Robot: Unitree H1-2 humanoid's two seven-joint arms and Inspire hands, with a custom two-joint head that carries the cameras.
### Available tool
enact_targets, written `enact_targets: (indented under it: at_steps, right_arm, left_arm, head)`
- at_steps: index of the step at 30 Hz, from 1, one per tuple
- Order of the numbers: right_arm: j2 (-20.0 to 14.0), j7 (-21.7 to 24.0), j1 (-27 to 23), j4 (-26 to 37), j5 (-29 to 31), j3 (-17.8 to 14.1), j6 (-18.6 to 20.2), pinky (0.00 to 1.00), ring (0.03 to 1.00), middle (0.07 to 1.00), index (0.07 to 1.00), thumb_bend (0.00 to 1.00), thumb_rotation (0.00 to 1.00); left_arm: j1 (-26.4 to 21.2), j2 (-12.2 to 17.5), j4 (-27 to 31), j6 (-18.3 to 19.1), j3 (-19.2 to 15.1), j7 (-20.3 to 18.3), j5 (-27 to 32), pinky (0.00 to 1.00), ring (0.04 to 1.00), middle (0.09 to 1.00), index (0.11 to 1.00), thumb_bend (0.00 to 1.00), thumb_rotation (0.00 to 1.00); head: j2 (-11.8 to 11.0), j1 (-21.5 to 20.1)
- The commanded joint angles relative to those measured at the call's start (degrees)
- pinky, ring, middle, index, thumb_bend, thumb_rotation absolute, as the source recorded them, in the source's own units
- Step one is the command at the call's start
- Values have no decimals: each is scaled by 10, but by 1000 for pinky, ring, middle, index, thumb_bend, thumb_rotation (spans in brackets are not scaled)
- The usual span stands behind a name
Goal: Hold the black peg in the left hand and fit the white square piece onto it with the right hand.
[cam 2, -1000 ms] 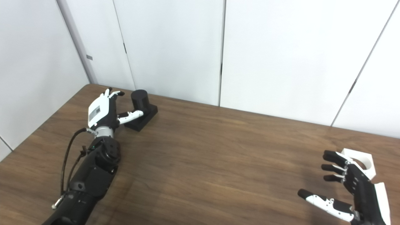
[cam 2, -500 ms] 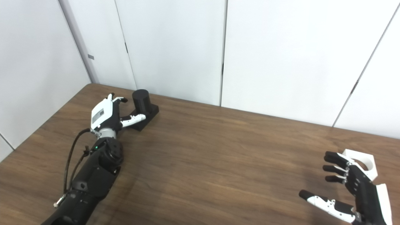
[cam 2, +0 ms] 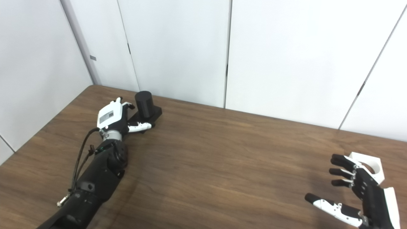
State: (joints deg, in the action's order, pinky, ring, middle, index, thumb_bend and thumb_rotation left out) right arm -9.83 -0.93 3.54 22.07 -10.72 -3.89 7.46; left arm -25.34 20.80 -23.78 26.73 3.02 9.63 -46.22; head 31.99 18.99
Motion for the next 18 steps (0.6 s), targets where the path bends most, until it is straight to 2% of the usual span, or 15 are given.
enact_targets:
  at_steps: [1, 9, 15, 18]
  right_arm:
    - [-3, -3, -9, 26, -4, -5, -12, 560, 680, 740, 721, 525, 0]
    - [-4, -4, -11, 25, -4, -8, -14, 543, 670, 734, 712, 551, 0]
    - [-5, -4, -11, 26, -7, -8, -13, 545, 669, 733, 713, 553, 0]
    - [-4, -4, -11, 28, -6, -8, -10, 553, 676, 737, 715, 551, 0]
  left_arm:
    - [-35, 21, 7, 2, -7, -3, -26, 925, 1000, 995, 760, 1000, 514]
    - [-42, 28, -1, 2, -16, -37, -73, 921, 1000, 1000, 775, 1000, 546]
    - [-40, 32, 2, 2, -18, -58, -101, 925, 1000, 996, 742, 1000, 495]
    - [-39, 37, 2, 2, -19, -70, -112, 945, 1000, 981, 697, 999, 487]
  head:
    - [1, 0]
    - [3, 1]
    - [3, 1]
    - [7, 4]
